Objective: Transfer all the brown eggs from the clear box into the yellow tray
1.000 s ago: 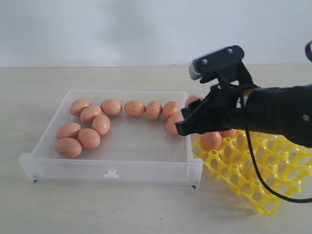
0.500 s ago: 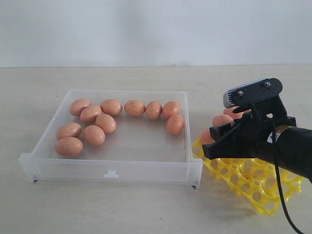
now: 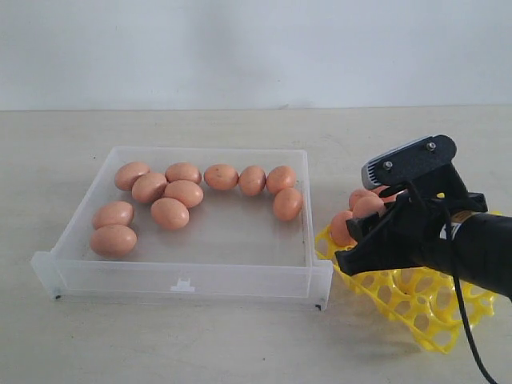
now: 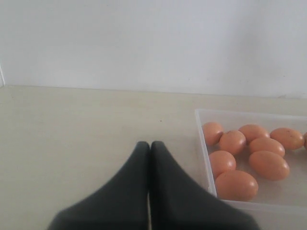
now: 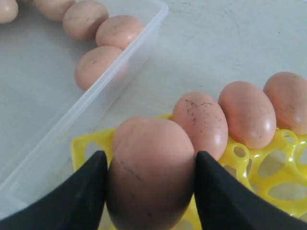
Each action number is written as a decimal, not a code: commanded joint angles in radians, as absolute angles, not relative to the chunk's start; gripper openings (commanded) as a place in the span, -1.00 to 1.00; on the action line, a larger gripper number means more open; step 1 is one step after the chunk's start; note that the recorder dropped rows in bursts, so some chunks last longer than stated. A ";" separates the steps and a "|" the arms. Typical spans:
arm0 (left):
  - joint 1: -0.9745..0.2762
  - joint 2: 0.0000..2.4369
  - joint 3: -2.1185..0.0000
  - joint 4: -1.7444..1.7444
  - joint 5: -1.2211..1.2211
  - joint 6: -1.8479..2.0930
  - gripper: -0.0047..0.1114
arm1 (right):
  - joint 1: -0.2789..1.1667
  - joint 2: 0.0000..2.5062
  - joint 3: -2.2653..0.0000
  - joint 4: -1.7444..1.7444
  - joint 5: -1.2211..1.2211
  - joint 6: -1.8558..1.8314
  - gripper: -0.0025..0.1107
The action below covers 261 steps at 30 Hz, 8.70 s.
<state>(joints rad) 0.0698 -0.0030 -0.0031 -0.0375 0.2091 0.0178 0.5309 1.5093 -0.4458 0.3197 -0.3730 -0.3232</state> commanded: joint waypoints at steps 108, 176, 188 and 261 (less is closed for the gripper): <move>0.071 0.000 0.000 -0.035 0.203 0.020 -0.99 | 0.527 1.630 -0.291 0.172 -0.675 -0.159 -0.84; 0.071 0.000 0.000 -0.035 0.203 0.020 -0.99 | 0.497 1.628 -0.351 0.145 -0.587 -0.155 -0.84; 0.071 0.000 0.000 -0.035 0.203 0.020 -0.99 | 0.497 1.628 -0.351 0.145 -0.580 -0.117 -0.84; 0.071 0.000 0.000 -0.035 0.203 0.020 -0.99 | 0.497 1.499 -0.351 0.230 -0.461 -0.217 0.02</move>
